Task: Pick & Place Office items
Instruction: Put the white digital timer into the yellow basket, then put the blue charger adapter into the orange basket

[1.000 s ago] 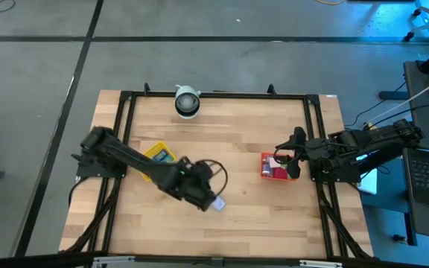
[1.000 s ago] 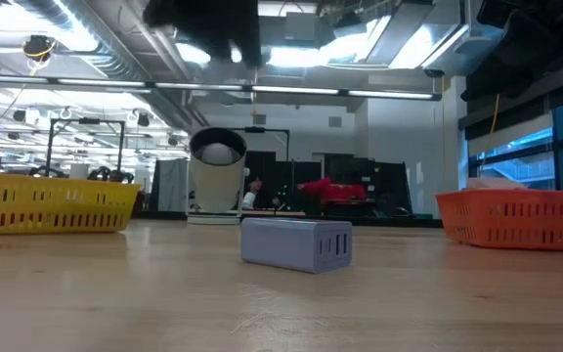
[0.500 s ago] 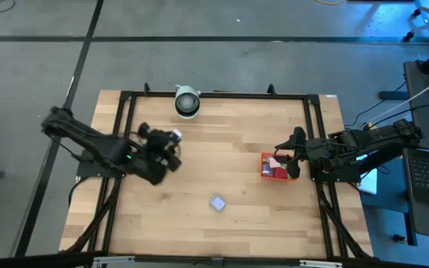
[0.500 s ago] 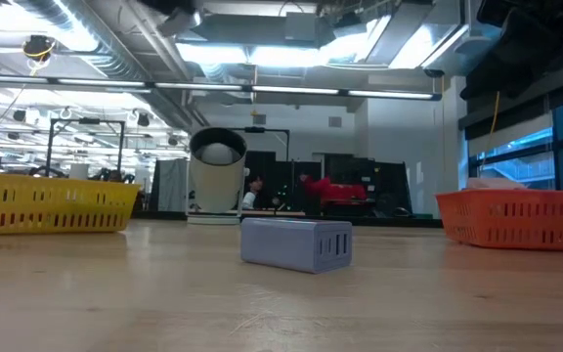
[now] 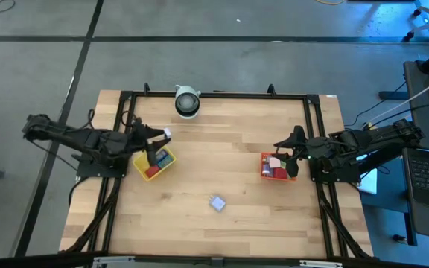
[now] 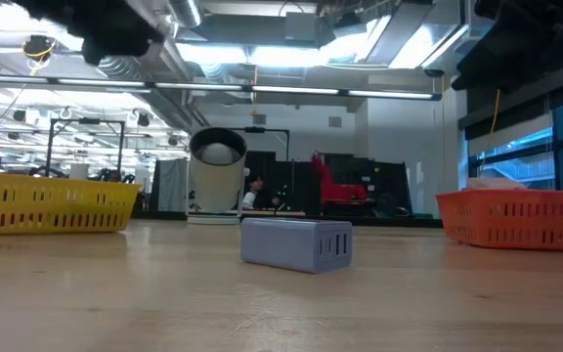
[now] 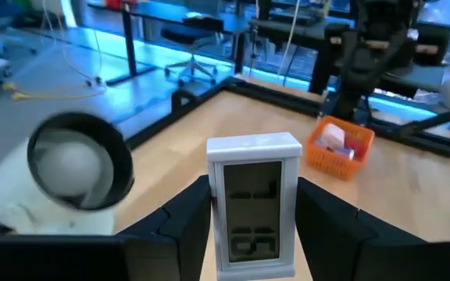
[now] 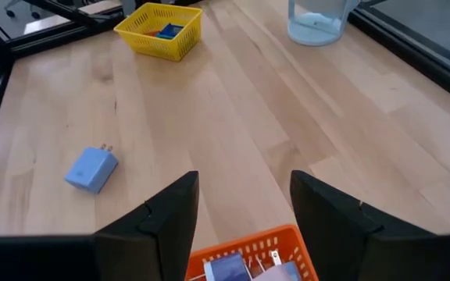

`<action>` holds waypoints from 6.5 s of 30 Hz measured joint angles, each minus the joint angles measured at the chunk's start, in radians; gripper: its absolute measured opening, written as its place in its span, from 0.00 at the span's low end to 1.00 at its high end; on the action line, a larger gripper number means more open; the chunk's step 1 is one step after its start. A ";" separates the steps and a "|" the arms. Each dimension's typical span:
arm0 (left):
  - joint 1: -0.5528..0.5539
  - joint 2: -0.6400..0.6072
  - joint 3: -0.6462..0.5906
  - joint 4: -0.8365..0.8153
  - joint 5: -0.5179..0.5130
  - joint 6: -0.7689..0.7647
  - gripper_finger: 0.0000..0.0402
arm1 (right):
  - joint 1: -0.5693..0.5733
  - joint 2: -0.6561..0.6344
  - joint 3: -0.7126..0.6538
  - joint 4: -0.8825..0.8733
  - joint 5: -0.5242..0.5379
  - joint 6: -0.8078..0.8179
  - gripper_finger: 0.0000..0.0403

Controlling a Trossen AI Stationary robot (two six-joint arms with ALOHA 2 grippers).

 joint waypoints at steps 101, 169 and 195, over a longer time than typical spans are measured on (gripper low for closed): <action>0.204 -0.008 -0.242 0.637 0.393 0.323 0.53 | -0.172 0.387 0.172 0.312 -0.164 0.075 0.51; 0.254 -0.015 -0.242 0.521 0.551 0.254 0.53 | 0.104 1.357 0.709 0.238 -0.301 0.490 0.73; 0.254 -0.015 -0.242 0.499 0.551 0.245 0.53 | 0.125 1.415 0.710 0.270 -0.260 0.517 0.69</action>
